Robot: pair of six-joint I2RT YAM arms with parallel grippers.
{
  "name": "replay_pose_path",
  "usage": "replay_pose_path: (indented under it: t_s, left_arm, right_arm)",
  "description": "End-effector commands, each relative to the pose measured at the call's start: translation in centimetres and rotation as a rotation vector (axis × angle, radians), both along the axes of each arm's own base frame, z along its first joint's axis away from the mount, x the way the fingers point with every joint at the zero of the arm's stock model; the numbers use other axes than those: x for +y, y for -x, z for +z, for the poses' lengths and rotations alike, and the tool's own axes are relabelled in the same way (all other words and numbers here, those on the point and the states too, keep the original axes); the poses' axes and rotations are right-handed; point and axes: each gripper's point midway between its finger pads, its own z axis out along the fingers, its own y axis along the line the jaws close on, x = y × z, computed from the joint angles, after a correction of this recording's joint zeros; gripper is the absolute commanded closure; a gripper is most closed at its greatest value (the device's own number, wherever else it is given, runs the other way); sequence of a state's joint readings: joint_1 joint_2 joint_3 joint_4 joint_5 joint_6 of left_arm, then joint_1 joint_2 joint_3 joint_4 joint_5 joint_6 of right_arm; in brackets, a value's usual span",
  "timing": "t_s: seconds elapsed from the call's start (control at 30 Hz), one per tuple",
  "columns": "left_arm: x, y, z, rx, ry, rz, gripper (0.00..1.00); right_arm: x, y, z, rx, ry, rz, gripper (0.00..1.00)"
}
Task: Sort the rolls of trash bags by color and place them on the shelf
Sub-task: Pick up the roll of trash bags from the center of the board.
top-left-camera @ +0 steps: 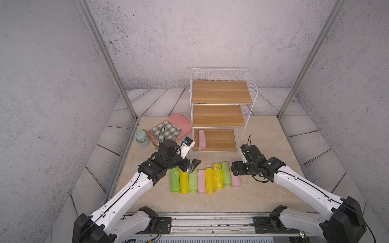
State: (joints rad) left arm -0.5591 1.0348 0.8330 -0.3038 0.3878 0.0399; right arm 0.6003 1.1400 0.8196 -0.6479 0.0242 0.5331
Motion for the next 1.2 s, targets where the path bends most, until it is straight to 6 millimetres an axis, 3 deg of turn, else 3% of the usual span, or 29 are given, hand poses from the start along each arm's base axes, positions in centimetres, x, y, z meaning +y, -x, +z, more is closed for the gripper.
replay_pose_path:
  t_s: [0.0,0.47,1.17]
  left_arm:
    - [-1.1,1.2,-0.2,-0.018,0.005,-0.087,0.03]
    - [-2.5,3.3,-1.4,-0.045,-0.025,-0.199,0.03]
    - [-4.7,3.7,-3.7,-0.024,-0.096,-0.279,0.03]
  right_arm:
    - [-1.6,1.8,-1.0,0.045,0.029,-0.049,0.11]
    - [-1.7,4.7,-4.6,0.160,-0.034,-0.075,0.17]
    - [-1.0,3.8,-6.7,0.229,-0.079,-0.079,0.25]
